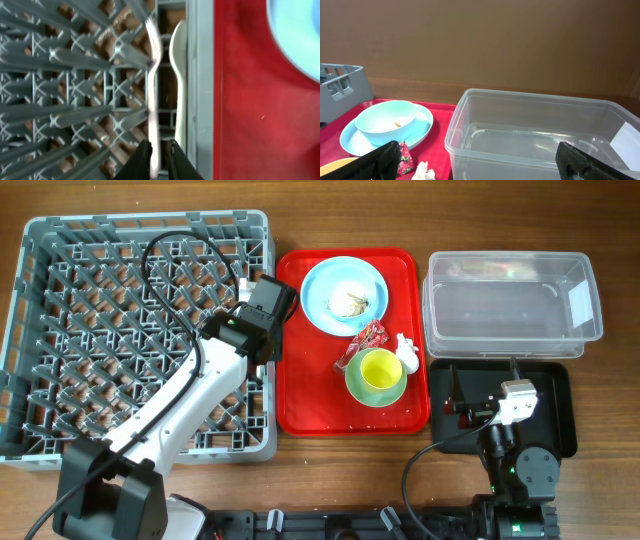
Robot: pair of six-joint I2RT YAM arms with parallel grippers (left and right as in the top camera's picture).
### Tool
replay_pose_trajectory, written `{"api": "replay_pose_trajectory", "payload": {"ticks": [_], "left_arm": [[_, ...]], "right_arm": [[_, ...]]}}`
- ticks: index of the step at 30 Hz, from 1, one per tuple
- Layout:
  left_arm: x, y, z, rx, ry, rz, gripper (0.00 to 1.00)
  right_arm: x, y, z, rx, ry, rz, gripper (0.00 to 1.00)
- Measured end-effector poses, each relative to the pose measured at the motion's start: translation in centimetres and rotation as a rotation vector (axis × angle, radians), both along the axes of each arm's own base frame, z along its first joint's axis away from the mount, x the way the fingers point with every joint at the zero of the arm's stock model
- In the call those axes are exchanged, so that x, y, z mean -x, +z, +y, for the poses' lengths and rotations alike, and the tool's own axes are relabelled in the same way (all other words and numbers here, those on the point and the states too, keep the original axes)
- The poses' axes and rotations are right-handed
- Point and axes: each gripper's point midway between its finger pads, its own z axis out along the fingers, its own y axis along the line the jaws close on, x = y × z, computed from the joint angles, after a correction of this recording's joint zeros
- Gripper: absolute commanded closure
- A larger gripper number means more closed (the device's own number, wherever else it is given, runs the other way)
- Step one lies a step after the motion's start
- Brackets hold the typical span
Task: Sort waste into correct bins and load items into the dishwasher rack
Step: 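Carry the fork with the left gripper and insert it into the rack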
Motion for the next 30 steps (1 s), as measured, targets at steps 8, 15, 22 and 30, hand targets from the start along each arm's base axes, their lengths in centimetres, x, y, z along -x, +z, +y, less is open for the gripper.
{"api": "replay_pose_trajectory", "payload": {"ticks": [8, 15, 22, 30], "left_arm": [[0.1, 3.5, -2.2, 0.199, 0.018, -0.086, 0.40], [4.1, 8.2, -7.9, 0.579, -0.155, -0.026, 0.34], [8.6, 7.6, -15.7, 0.707, -0.340, 0.122, 0.77], [9.8, 3.9, -22.8, 0.708, -0.460, 0.159, 0.87]], "right_arm": [[0.0, 0.0, 0.0, 0.000, 0.000, 0.000, 0.00], [0.0, 0.0, 0.0, 0.000, 0.000, 0.000, 0.00], [0.0, 0.0, 0.0, 0.000, 0.000, 0.000, 0.00], [0.0, 0.0, 0.0, 0.000, 0.000, 0.000, 0.00]]}}
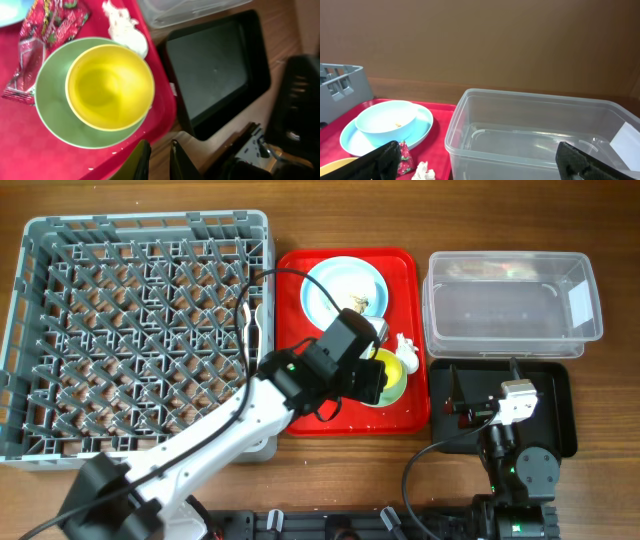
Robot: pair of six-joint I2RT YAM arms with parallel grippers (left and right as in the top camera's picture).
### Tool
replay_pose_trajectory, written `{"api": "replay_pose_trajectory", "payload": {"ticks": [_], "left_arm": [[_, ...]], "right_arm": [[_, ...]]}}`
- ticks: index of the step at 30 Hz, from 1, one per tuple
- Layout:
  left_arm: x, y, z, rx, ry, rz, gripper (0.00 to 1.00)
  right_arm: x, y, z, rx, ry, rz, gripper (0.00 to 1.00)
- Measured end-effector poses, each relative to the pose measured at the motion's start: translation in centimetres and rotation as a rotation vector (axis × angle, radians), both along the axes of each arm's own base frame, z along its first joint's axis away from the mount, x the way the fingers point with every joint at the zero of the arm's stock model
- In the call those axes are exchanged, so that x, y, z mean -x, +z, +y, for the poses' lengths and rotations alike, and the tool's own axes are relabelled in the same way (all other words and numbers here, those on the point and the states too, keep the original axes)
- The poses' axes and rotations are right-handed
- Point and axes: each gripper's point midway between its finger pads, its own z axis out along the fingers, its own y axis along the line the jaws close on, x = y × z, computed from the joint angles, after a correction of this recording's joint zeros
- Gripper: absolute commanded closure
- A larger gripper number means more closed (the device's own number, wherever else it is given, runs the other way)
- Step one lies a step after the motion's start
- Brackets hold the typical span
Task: Sort waste into correct bins and load items into the dishwasher rack
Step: 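Carry the fork with the left gripper and insert it into the rack, then grasp the light-blue plate rim with the right gripper and lift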
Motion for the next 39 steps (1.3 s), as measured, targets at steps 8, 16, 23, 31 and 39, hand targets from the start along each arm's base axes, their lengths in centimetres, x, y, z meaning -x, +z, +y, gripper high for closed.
{"api": "replay_pose_trajectory", "payload": {"ticks": [8, 16, 23, 31, 39], "left_arm": [[-1.9, -2.2, 0.3, -0.068, 0.057, -0.038, 0.79], [-5.0, -1.5, 7.1, -0.185, 0.248, -0.050, 0.67], [-8.4, 8.1, 19.2, -0.006, 0.604, -0.150, 0.00], [-5.7, 9.8, 23.3, 0.000, 0.700, -0.128, 0.00], [-5.7, 9.8, 23.3, 0.000, 0.700, -0.128, 0.00]], "right_arm": [[0.0, 0.0, 0.0, 0.000, 0.000, 0.000, 0.00], [0.0, 0.0, 0.0, 0.000, 0.000, 0.000, 0.00], [0.0, 0.0, 0.0, 0.000, 0.000, 0.000, 0.00], [0.0, 0.0, 0.0, 0.000, 0.000, 0.000, 0.00], [0.2, 3.1, 0.6, -0.013, 0.038, -0.125, 0.00]]}}
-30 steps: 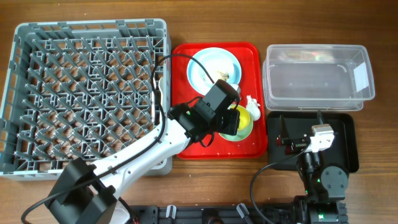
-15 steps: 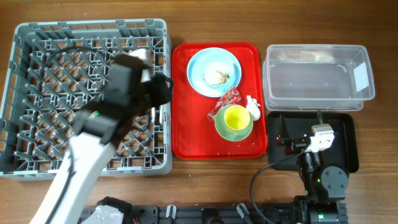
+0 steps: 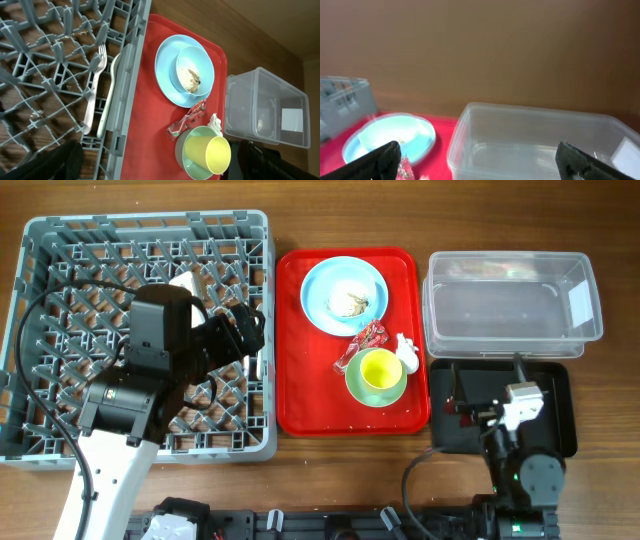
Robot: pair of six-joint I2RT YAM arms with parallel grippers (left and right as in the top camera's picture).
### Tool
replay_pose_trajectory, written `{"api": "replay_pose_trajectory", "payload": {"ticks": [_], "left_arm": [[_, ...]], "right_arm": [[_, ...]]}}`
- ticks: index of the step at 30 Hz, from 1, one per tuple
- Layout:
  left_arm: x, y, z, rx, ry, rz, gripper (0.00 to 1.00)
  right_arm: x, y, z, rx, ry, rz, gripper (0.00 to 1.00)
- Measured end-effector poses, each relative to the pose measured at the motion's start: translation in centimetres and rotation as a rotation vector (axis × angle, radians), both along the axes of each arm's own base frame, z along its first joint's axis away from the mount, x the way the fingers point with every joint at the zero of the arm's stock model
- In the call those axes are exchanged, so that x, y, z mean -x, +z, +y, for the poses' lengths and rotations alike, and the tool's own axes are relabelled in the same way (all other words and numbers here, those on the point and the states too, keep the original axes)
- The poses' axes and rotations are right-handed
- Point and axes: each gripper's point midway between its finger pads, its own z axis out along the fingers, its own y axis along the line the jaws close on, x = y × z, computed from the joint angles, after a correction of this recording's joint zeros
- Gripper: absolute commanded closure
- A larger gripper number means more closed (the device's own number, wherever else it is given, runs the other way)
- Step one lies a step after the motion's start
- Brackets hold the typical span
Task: Sort waste into correct bins and load items into the dishwasher rack
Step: 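Grasp the light-blue plate rim with the right gripper and lift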
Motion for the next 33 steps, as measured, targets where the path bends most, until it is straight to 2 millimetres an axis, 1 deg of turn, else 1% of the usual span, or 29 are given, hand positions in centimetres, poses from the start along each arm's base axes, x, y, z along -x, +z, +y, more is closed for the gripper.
{"api": "replay_pose_trajectory", "payload": {"ticks": [1, 4, 5, 6, 7, 8, 9, 10, 11, 12, 13, 14, 15, 17, 18, 19, 20, 21, 22, 24, 25, 26, 27, 28, 29, 30, 31, 32, 33], "left_arm": [[0.0, 0.0, 0.0, 0.000, 0.000, 0.001, 0.00], [0.0, 0.0, 0.0, 0.000, 0.000, 0.001, 0.00], [0.0, 0.0, 0.0, 0.000, 0.000, 0.001, 0.00], [0.0, 0.0, 0.0, 0.000, 0.000, 0.000, 0.00], [0.0, 0.0, 0.0, 0.000, 0.000, 0.001, 0.00], [0.0, 0.0, 0.0, 0.000, 0.000, 0.001, 0.00], [0.0, 0.0, 0.0, 0.000, 0.000, -0.001, 0.00], [0.0, 0.0, 0.0, 0.000, 0.000, 0.001, 0.00], [0.0, 0.0, 0.0, 0.000, 0.000, 0.000, 0.00], [0.0, 0.0, 0.0, 0.000, 0.000, 0.001, 0.00], [0.0, 0.0, 0.0, 0.000, 0.000, 0.001, 0.00], [0.0, 0.0, 0.0, 0.000, 0.000, 0.002, 0.00], [0.1, 0.0, 0.0, 0.000, 0.000, 0.003, 0.00], [0.0, 0.0, 0.0, -0.001, 0.000, 0.002, 0.00], [0.1, -0.1, 0.0, -0.001, 0.000, 0.003, 0.00], [0.0, 0.0, 0.0, -0.001, 0.000, 0.003, 0.00], [0.1, -0.1, 0.0, -0.001, 0.000, 0.004, 0.00], [0.1, -0.1, 0.0, 0.000, 0.000, 0.003, 0.00], [0.1, -0.1, 0.0, -0.001, 0.000, 0.003, 0.00], [0.1, -0.1, 0.0, 0.000, 0.000, 0.003, 0.00], [0.1, -0.1, 0.0, 0.000, 0.000, 0.003, 0.00], [0.1, -0.1, 0.0, -0.001, 0.000, 0.003, 0.00], [0.1, -0.1, 0.0, 0.000, 0.000, 0.003, 0.00], [0.1, -0.1, 0.0, 0.000, 0.000, 0.003, 0.00], [0.1, -0.1, 0.0, -0.001, 0.000, 0.004, 0.00], [0.1, -0.1, 0.0, -0.001, 0.000, 0.003, 0.00], [0.1, -0.1, 0.0, -0.001, 0.000, 0.003, 0.00], [0.1, -0.1, 0.0, 0.000, 0.000, 0.003, 0.00], [0.1, -0.1, 0.0, 0.000, 0.000, 0.003, 0.00]], "right_arm": [[0.2, 1.1, 0.5, -0.003, 0.027, -0.045, 0.00], [0.5, 0.8, 0.9, -0.008, 0.055, 0.049, 0.00], [0.7, 1.6, 1.0, -0.010, 0.061, 0.080, 0.00], [1.0, 3.4, 1.1, -0.011, 0.067, 0.094, 0.00], [1.2, 4.5, 1.2, -0.012, 0.070, 0.115, 0.00], [1.3, 7.1, 1.3, -0.011, 0.077, 0.124, 0.00], [1.3, 9.1, 1.5, -0.009, 0.090, 0.140, 0.00], [1.2, 10.6, 1.9, -0.005, 0.112, 0.200, 0.00], [0.9, 11.4, 2.2, -0.005, 0.133, 0.282, 0.00], [0.0, 12.3, 2.6, -0.008, 0.154, 0.390, 0.01], [-0.7, 12.7, 2.7, -0.009, 0.164, 0.493, 0.00], [-1.8, 13.2, 2.9, -0.017, 0.176, 0.578, 0.00], [-3.0, 13.4, 3.0, -0.024, 0.185, 0.663, 0.00], [-6.8, 14.4, 3.5, -0.064, 0.214, 0.771, 0.00], [-8.5, 14.4, 3.9, -0.098, 0.233, 0.812, 0.22], [-9.9, 14.1, 4.7, -0.141, 0.273, 0.851, 0.38], [-11.1, 13.7, 5.5, -0.185, 0.321, 0.878, 0.43], [-12.2, 12.7, 6.8, -0.234, 0.380, 0.921, 0.44], [-12.7, 11.6, 7.6, -0.259, 0.398, 0.964, 0.44], [-13.3, 9.3, 10.0, -0.248, 0.417, 1.044, 0.44], [-13.5, 7.8, 11.7, -0.211, 0.423, 1.081, 0.44], [-13.5, 5.4, 14.4, -0.142, 0.421, 1.132, 0.44], [-13.2, 3.5, 16.3, -0.072, 0.411, 1.168, 0.46], [-13.2, 1.7, 17.9, -0.005, 0.395, 1.191, 0.46], [-13.4, 0.5, 18.8, 0.038, 0.379, 1.199, 0.48], [-13.5, -1.5, 20.5, 0.104, 0.369, 1.212, 0.49], [-13.5, -2.8, 21.1, 0.138, 0.355, 1.226, 0.49], [-13.8, -4.6, 21.6, 0.172, 0.337, 1.246, 0.50], [-14.3, -5.6, 21.6, 0.185, 0.318, 1.253, 0.50]]}}
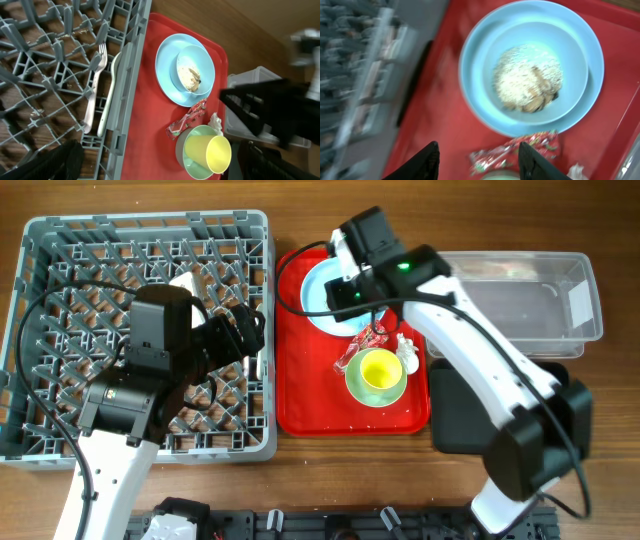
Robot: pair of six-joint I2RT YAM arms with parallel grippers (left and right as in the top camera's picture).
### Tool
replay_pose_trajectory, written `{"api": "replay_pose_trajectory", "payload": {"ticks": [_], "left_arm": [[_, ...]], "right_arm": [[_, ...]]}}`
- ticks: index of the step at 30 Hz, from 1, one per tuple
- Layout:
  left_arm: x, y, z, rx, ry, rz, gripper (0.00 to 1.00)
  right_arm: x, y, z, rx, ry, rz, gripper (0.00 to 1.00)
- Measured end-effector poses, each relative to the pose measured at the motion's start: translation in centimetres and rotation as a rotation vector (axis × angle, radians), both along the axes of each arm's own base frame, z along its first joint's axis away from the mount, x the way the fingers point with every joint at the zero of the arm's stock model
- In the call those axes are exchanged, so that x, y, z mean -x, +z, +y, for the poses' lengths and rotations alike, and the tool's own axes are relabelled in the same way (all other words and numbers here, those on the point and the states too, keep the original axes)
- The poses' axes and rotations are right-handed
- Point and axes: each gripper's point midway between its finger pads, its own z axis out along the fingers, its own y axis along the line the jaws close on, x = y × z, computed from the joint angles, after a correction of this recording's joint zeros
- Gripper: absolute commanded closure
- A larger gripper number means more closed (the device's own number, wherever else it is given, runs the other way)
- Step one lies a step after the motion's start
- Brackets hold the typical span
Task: Sort waste into correct bins and load items into the dishwasher rack
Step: 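Grasp the light-blue plate rim with the right gripper and lift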
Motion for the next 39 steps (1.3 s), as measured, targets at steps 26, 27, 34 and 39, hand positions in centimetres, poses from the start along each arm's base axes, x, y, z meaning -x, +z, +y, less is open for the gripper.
{"api": "replay_pose_trajectory", "payload": {"ticks": [26, 27, 34, 39], "left_arm": [[0.0, 0.0, 0.0, 0.000, 0.000, 0.000, 0.00], [0.0, 0.0, 0.0, 0.000, 0.000, 0.000, 0.00], [0.0, 0.0, 0.0, 0.000, 0.000, 0.000, 0.00], [0.0, 0.0, 0.0, 0.000, 0.000, 0.000, 0.00]], "right_arm": [[-4.0, -10.6, 3.0, 0.032, 0.062, 0.020, 0.79], [-3.9, -10.7, 3.0, 0.031, 0.066, 0.021, 0.79], [-3.1, -11.6, 2.6, 0.044, 0.068, 0.053, 0.86], [-3.0, -11.8, 2.4, 0.054, 0.066, 0.053, 0.96]]}}
